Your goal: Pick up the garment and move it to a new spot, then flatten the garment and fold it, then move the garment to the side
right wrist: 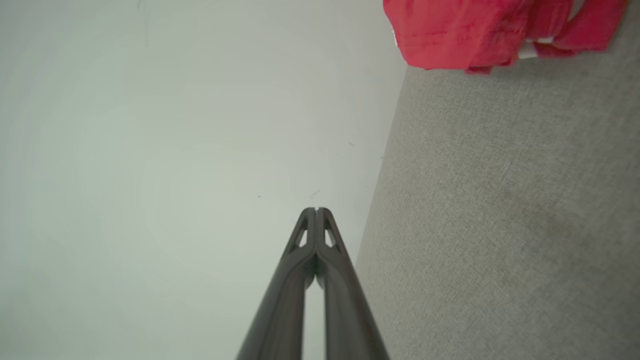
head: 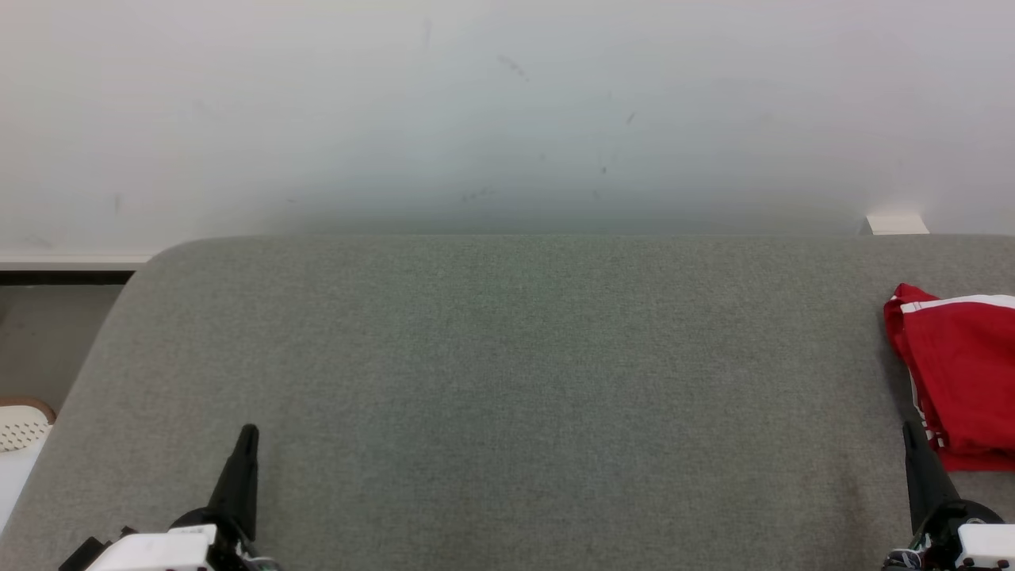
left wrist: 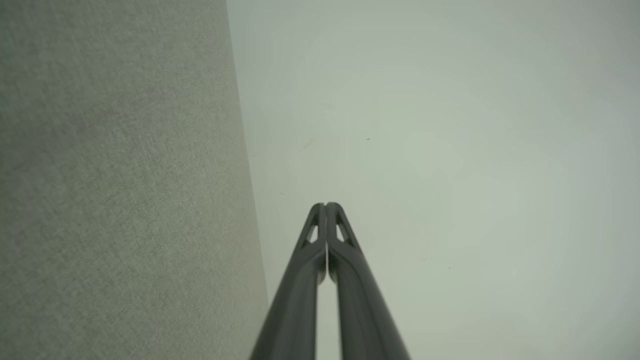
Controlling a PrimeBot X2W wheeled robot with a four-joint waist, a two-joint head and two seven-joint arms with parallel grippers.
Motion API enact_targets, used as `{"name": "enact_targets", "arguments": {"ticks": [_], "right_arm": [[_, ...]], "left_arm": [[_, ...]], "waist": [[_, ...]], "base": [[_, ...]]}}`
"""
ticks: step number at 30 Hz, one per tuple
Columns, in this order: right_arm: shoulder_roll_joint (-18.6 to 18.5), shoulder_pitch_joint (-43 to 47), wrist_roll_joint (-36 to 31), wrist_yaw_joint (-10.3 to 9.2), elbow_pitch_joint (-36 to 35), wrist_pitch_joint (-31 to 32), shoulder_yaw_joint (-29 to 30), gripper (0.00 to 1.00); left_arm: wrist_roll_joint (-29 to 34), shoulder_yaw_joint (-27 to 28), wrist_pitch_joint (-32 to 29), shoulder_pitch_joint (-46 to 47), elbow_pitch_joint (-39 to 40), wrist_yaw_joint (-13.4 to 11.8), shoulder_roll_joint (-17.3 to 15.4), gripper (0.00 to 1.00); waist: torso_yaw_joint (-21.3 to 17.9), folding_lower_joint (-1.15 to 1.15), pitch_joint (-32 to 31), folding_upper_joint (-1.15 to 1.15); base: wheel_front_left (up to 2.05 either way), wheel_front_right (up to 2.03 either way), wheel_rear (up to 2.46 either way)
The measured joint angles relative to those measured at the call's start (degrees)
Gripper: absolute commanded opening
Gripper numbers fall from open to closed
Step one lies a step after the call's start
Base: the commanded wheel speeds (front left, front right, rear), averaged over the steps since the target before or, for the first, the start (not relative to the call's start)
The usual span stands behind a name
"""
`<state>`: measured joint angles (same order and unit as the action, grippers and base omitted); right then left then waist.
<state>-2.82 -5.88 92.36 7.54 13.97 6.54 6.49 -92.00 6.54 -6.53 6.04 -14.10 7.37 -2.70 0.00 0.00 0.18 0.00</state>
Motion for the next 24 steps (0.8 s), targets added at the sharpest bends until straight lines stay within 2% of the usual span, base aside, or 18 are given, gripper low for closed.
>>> {"name": "enact_targets", "arguments": {"ticks": [24], "right_arm": [[0.0,0.0,0.0,0.0,0.0,0.0,0.0,0.0]], "left_arm": [[0.0,0.0,0.0,0.0,0.0,0.0,0.0,0.0]], "waist": [[0.0,0.0,0.0,0.0]], "base": [[0.0,0.0,0.0]]}}
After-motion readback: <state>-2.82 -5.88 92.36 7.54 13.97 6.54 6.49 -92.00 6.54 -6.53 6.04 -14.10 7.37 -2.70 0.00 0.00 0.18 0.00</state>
